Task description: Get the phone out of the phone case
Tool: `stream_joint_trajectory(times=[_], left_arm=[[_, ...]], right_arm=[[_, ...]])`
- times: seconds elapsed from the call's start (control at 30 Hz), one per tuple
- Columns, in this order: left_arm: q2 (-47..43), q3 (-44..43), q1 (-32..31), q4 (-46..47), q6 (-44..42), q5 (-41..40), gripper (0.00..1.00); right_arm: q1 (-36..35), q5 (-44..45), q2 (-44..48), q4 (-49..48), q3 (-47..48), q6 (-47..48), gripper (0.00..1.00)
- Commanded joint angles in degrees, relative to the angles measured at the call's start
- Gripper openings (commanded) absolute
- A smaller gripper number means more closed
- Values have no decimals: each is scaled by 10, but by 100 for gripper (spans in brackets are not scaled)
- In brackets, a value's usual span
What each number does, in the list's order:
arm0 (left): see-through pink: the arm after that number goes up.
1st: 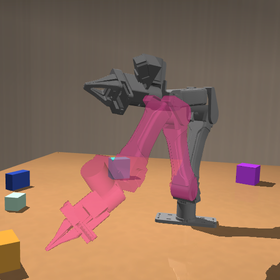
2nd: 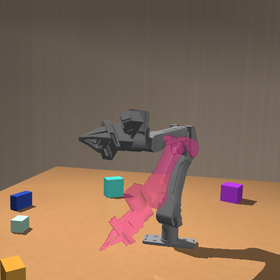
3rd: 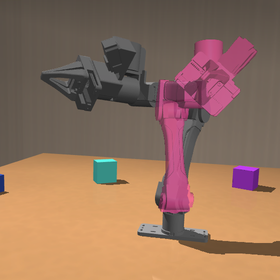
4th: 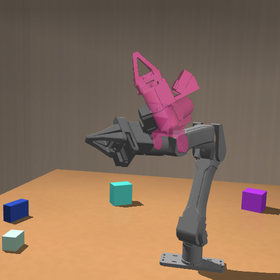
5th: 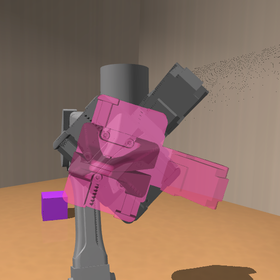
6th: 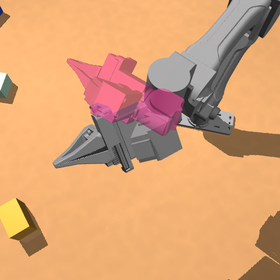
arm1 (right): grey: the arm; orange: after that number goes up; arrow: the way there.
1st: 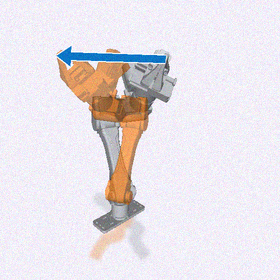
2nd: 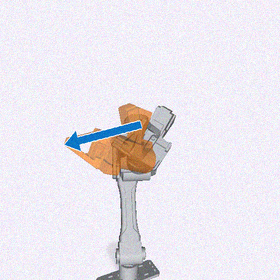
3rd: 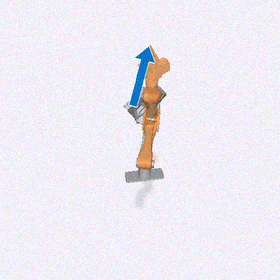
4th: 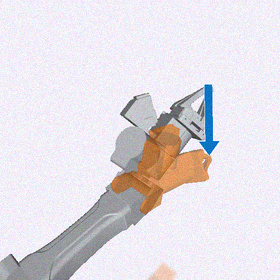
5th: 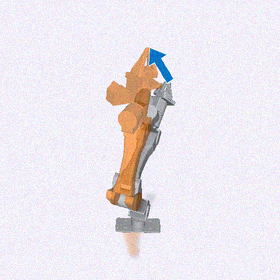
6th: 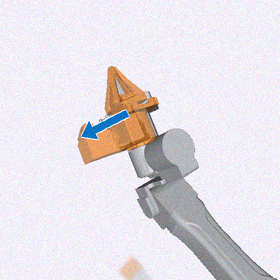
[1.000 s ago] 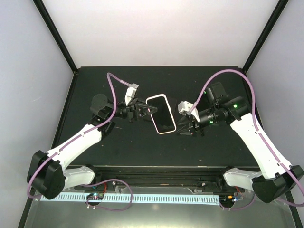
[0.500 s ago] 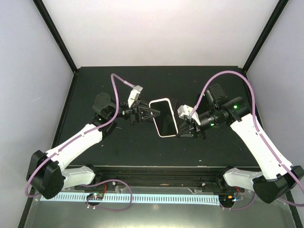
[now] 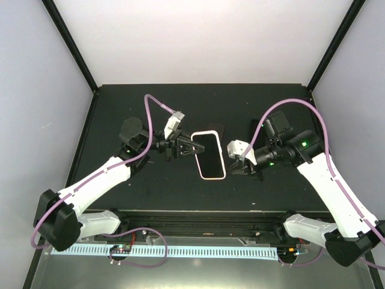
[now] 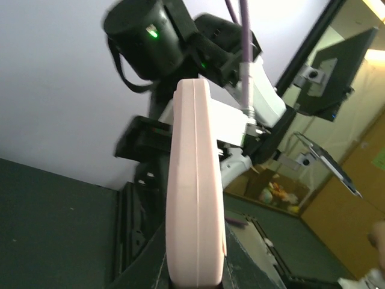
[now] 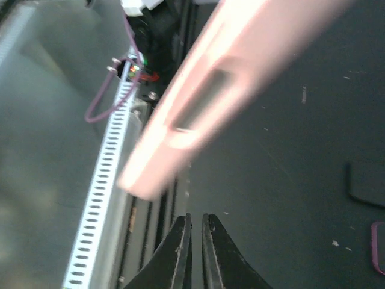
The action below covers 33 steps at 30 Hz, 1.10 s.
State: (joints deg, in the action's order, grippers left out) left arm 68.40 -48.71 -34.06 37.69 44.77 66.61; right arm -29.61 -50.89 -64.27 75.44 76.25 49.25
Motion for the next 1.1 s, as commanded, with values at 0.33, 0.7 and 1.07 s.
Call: stream_joint_trajectory(times=[0.33,0.7,1.07], left_arm=[[-5,-38,-17,1,-10,18,1],[-18,-46,-11,-113,-112,-64,2],[-15,-49,-11,-104,-102,-46,2]], right_arm=[[2,42,-35,7,5,53,42],[-5,-40,51,-92,-69,-124,48],[-7,-39,28,-84,-49,-120,28]])
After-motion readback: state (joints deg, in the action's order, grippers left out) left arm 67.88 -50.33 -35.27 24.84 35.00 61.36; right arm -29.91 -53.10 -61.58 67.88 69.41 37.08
